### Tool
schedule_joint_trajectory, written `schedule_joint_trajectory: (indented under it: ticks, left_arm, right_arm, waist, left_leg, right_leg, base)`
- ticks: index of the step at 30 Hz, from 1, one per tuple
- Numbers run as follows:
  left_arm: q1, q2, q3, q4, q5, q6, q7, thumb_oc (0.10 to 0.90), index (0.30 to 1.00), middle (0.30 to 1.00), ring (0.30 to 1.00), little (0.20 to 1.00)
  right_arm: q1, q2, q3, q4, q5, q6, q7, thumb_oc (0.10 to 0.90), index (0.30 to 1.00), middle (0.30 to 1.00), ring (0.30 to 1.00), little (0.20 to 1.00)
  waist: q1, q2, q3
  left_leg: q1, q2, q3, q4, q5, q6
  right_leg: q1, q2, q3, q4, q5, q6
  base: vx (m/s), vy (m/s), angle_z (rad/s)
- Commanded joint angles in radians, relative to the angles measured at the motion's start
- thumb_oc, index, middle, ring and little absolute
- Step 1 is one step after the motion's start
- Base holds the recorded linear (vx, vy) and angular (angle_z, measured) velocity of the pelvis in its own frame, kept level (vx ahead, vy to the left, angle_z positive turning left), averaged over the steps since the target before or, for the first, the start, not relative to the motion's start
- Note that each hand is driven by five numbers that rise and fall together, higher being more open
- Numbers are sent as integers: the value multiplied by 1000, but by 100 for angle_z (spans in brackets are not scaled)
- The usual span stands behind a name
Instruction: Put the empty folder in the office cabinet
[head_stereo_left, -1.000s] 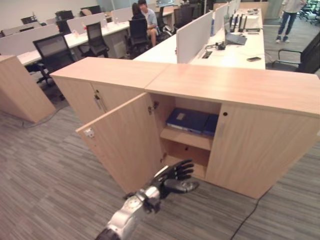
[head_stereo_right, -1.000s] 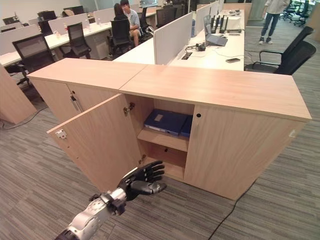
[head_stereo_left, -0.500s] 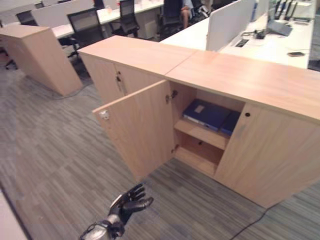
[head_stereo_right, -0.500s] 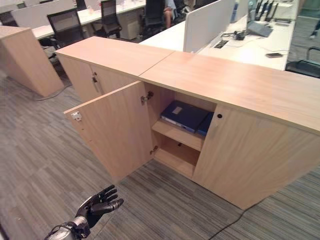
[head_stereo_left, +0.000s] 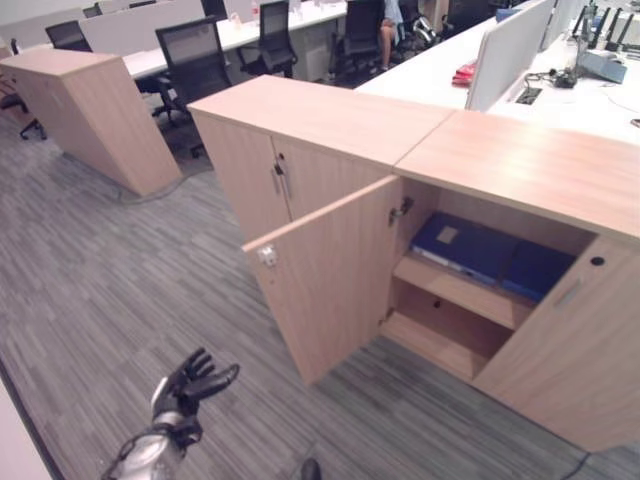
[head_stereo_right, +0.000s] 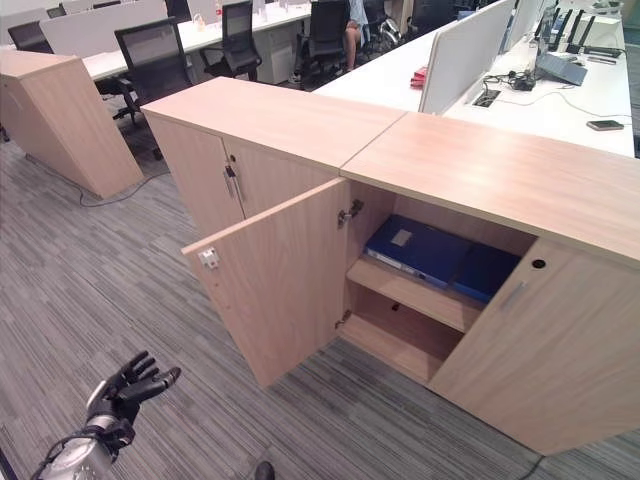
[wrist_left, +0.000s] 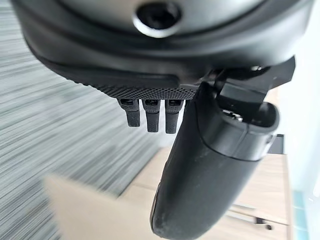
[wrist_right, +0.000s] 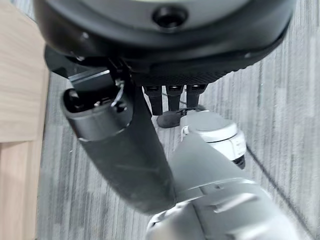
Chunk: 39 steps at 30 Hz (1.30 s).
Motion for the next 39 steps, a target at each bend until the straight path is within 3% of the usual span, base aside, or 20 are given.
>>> schedule_joint_trajectory:
  ticks: [1, 3, 5, 6, 7, 9, 10, 11, 20, 27, 34, 39]
  left_arm:
    - [-63, 71, 49, -64, 20, -99, 14, 800, 900, 900, 900, 900]
    - [-95, 87, 31, -51, 28, -99, 19, 800, 900, 900, 900, 900]
    - [-118, 90, 21, -47, 26, -106, 22, 800, 900, 900, 900, 900]
    - [-118, 90, 21, -47, 26, -106, 22, 800, 900, 900, 900, 900]
    - [-134, 91, 10, -57, 22, -108, 27, 800, 900, 900, 900, 900]
    - [-177, 89, -18, -78, 25, -112, 40, 800, 900, 900, 900, 900]
    - [-177, 89, -18, -78, 25, -112, 41, 800, 900, 900, 900, 900]
    - [-201, 71, -38, -67, 32, -123, 38, 800, 900, 900, 900, 900]
    - [-233, 27, -107, -99, 43, -111, 6, 800, 900, 900, 900, 900]
    - [-261, 11, -168, -143, 36, -97, -40, 800, 900, 900, 900, 900]
    - [-374, 23, -273, -178, 9, -89, -97, 800, 900, 900, 900, 900]
    - [-412, 61, -370, -348, -45, -89, -183, 800, 900, 900, 900, 900]
  right_arm:
    - [-71, -23, 39, 26, 11, 6, 18, 800, 900, 900, 900, 900]
    - [-75, 4, 70, 17, 20, 3, 15, 800, 900, 900, 900, 900]
    - [-71, 18, 94, 9, 24, 1, 16, 800, 900, 900, 900, 900]
    - [-71, 18, 94, 8, 24, 1, 16, 800, 900, 900, 900, 900]
    - [-76, 20, 105, 4, 26, -1, 13, 800, 900, 900, 900, 900]
    - [-100, 27, 136, -3, 49, -6, -4, 800, 900, 900, 900, 900]
    - [-101, 27, 136, -3, 49, -6, -4, 800, 900, 900, 900, 900]
    - [-93, 45, 161, -18, 60, -8, 1, 800, 900, 900, 900, 900]
    - [-76, 44, 169, -4, 53, -13, -1, 800, 900, 900, 900, 900]
    - [-68, 45, 165, 14, 42, -11, 8, 800, 900, 900, 900, 900]
    - [-68, 56, 177, 31, 47, -10, 17, 800, 900, 900, 900, 900]
    - [-76, 68, 180, 48, 53, -6, 36, 800, 900, 900, 900, 900]
  waist:
    - [31, 47, -47]
    - [16, 53, -41]
    - [-2, 61, -37]
    - [-2, 61, -37]
    - [-14, 68, -28]
    - [-42, 66, 10]
    - [-43, 67, 13]
    - [-52, 37, 11]
    - [-60, 16, -64]
    - [-75, 5, -78]
    - [-93, 2, -86]
    - [-102, 0, -86]
  left_leg:
    - [-79, 37, -45, 125, -117, -28]
    - [-30, 7, -35, 79, -109, 0]
    - [7, -9, -44, 43, -113, 9]
    - [9, -9, -44, 41, -112, 8]
    - [20, -8, -54, 33, -111, 9]
    - [52, -18, -78, 23, -115, 4]
    - [55, -17, -78, 22, -115, 3]
    - [70, -34, -74, 25, -130, 3]
    - [107, -6, -52, -2, -141, -19]
    - [129, 9, -49, -2, -158, -28]
    - [132, 15, -42, -2, -166, -31]
    - [134, 14, -34, -2, -173, -30]
  right_leg:
    - [-68, -72, -32, 228, 15, 39]
    - [-107, -59, -45, 310, 35, 17]
    - [-151, -4, -47, 332, -21, 1]
    - [-151, -4, -47, 334, -22, 0]
    - [-199, 41, -46, 341, -58, -14]
    - [-269, 150, -29, 231, -97, -22]
    - [-264, 152, -31, 228, -96, -23]
    - [-230, 177, -26, 90, -68, -8]
    - [-113, 226, -31, -74, -45, 0]
    - [-78, 235, -20, -89, -60, 0]
    - [-77, 236, -5, -89, -66, 3]
    - [-77, 233, 2, -89, -63, 7]
  base:
    - [216, 513, -54]
    - [157, 307, -40]
    - [142, 174, 6]
    - [98, 98, 39]
    - [73, 58, 37]
    - [107, 21, 5]
    - [164, -61, 11]
    - [108, -46, 32]
    - [113, -65, 11]
    - [48, -44, -2]
    - [2, -13, -3]
    - [0, 0, 0]
